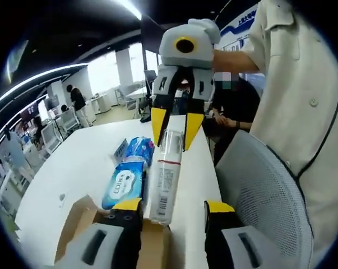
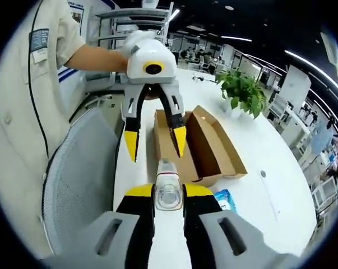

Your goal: Operate the shoe box by opening the lid, removing the specified soft item, and placing it in the target area until the item is outside and the box remains undamaged.

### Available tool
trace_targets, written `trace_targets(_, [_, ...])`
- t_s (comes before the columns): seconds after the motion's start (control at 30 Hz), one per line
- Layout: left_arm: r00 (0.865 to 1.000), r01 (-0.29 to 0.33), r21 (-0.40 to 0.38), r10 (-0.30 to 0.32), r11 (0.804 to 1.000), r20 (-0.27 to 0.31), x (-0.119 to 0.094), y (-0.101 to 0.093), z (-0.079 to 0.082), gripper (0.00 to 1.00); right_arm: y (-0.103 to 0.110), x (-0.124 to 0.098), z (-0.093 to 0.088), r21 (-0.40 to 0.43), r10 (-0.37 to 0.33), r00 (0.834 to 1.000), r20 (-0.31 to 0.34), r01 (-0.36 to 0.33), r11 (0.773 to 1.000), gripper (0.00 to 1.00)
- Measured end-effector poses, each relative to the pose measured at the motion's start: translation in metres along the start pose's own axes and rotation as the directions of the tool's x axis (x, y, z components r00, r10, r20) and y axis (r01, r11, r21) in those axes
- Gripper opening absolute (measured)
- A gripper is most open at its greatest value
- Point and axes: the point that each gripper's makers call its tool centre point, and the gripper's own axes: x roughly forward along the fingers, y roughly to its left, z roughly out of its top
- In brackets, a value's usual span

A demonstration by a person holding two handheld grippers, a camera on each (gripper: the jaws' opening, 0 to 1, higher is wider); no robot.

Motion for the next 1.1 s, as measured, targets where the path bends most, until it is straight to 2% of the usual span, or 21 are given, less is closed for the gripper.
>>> trace_targets(0.17, [0.993, -0.112, -0.101, 0.114, 0.989, 0.015, -0.012, 0.016, -0.007, 0.6, -0.026, -0.005, -0.008, -0.029, -0.018, 0.998, -0.053, 0.017, 0.999, 0.15])
trace_targets(0.23, [0.984, -0.17, -0.122, 0.176, 0.978, 0.036, -0.019, 0.024, -0.009, 0.66, -0.038, -0.006, -0.012, -0.04, -0.024, 0.997, -0.07, 0.021, 0.999, 0.15])
trace_targets(0.33, [0.968, -0.243, -0.158, 0.25, 0.957, 0.022, -0.031, 0.03, -0.018, 0.74, -0.053, -0.007, -0.02, -0.048, -0.031, 0.994, -0.102, 0.027, 0.999, 0.16])
trace_targets(0.43, [0.959, -0.278, -0.187, 0.284, 0.942, 0.007, -0.04, 0.03, -0.027, 0.8, -0.068, -0.008, -0.027, -0.05, -0.038, 0.991, -0.128, 0.031, 0.998, 0.16])
trace_targets(0.6, [0.94, -0.332, -0.234, 0.341, 0.914, -0.003, -0.054, 0.031, -0.038, 0.84, -0.092, -0.011, -0.037, -0.049, -0.048, 0.985, -0.168, 0.041, 0.998, 0.16])
trace_targets(0.77, [0.908, -0.408, -0.254, 0.418, 0.877, -0.015, -0.069, 0.036, -0.043, 0.97, -0.114, -0.011, -0.048, -0.056, -0.055, 0.974, -0.219, 0.043, 0.997, 0.16])
trace_targets(1.1, [0.867, -0.479, -0.317, 0.497, 0.819, -0.026, -0.094, 0.032, -0.055, 1.0, -0.149, -0.003, -0.064, -0.071, -0.039, 0.948, -0.317, 0.017, 0.997, 0.16])
